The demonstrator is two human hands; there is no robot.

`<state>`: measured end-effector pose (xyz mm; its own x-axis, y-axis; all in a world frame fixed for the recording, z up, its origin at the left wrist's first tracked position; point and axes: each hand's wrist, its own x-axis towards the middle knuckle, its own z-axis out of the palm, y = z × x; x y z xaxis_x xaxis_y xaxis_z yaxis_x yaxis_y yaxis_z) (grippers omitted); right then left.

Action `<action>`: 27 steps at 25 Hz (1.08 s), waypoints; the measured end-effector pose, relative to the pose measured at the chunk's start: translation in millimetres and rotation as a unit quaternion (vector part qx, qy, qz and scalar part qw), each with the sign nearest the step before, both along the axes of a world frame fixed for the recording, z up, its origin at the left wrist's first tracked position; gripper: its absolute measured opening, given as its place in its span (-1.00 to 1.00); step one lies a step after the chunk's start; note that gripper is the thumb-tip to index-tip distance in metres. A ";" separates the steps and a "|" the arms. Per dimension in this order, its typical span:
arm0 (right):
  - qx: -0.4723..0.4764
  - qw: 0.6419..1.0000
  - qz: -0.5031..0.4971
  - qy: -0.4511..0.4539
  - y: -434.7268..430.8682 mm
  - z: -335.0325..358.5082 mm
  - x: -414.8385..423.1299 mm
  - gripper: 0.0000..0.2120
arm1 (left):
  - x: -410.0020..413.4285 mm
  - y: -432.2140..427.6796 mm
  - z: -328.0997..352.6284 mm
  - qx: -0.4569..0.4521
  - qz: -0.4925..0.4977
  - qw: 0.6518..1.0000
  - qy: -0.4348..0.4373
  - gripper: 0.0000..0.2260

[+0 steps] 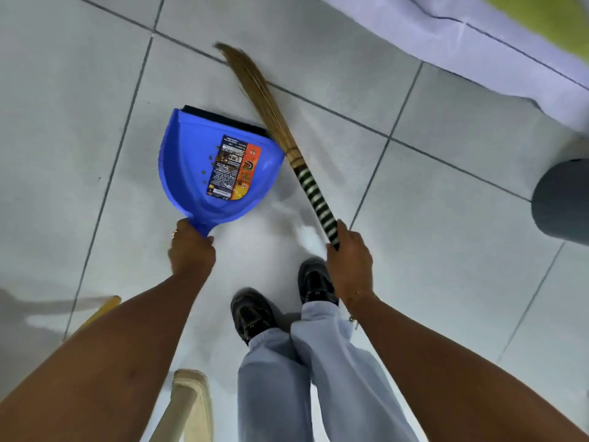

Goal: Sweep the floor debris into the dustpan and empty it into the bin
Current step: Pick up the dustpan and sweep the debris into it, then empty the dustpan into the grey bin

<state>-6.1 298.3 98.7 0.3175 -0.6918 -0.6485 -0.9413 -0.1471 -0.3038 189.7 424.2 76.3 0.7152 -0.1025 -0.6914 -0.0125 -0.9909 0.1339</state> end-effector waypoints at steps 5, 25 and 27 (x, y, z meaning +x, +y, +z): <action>-0.011 0.997 -0.068 -0.014 -8.0 71.1 -1.4 -0.54 | -35.3 -46.5 87.7 -0.009 -0.013 1.000 0.009 -0.63; 0.089 0.913 -0.377 0.129 -172.0 187.5 -326.9 -0.70 | -359.4 -385.3 257.8 -0.180 -0.497 0.846 0.063 -0.65; 0.092 0.919 -0.358 0.134 -194.5 180.7 -349.8 -0.72 | -413.6 -428.3 261.6 -0.214 -0.495 0.835 0.106 -0.64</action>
